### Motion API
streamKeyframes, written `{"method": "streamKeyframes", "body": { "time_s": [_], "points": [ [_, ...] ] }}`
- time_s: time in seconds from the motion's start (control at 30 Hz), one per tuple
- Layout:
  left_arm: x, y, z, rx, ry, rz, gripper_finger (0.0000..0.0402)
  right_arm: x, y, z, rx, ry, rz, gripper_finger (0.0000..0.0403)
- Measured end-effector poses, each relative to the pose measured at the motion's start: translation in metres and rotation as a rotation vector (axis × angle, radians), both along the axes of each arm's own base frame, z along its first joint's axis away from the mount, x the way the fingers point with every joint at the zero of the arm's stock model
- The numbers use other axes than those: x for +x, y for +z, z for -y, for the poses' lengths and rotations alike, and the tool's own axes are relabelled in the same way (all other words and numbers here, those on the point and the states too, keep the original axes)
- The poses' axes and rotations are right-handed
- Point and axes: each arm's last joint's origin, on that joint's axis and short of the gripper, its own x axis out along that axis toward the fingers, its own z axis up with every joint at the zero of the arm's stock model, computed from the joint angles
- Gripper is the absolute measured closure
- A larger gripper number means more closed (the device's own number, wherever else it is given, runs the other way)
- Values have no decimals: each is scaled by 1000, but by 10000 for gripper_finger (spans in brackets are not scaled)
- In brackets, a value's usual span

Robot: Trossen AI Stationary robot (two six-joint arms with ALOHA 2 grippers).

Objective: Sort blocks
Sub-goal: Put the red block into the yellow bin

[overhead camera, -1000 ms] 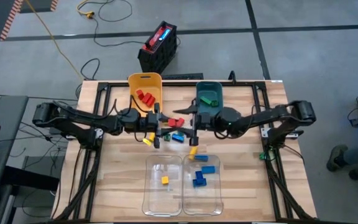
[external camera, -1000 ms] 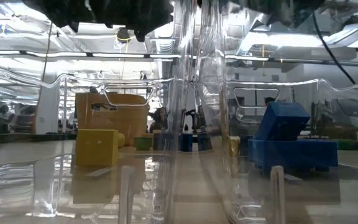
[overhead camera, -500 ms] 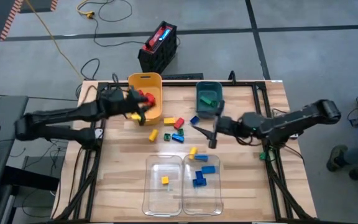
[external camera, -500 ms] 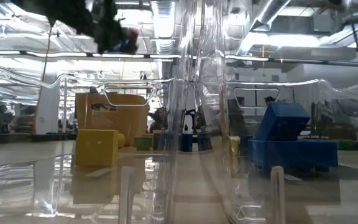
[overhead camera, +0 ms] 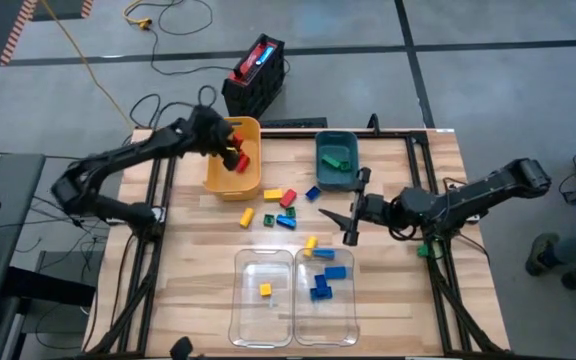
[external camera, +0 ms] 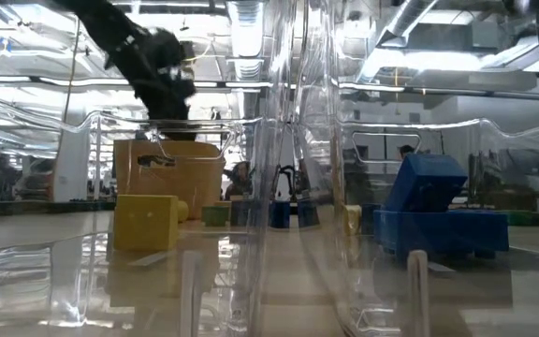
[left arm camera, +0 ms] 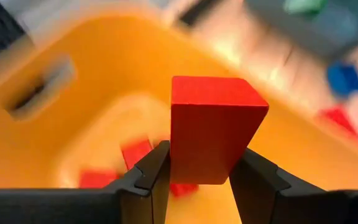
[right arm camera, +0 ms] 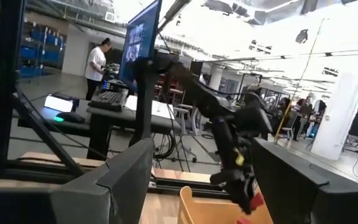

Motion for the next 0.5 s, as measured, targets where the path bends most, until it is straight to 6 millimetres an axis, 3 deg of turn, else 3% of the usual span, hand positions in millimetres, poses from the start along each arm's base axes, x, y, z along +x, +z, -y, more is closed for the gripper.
{"method": "streamKeyframes", "body": {
  "time_s": [0.2, 0.5],
  "points": [
    [2, -36, 0, -219, -111, -192, 273, -2, 0, -5, -26, -38, -20, 117],
    [-5, -41, 7, -284, -155, -288, 273, -3, -1, -6, -21, -46, -27, 117]
  ]
}}
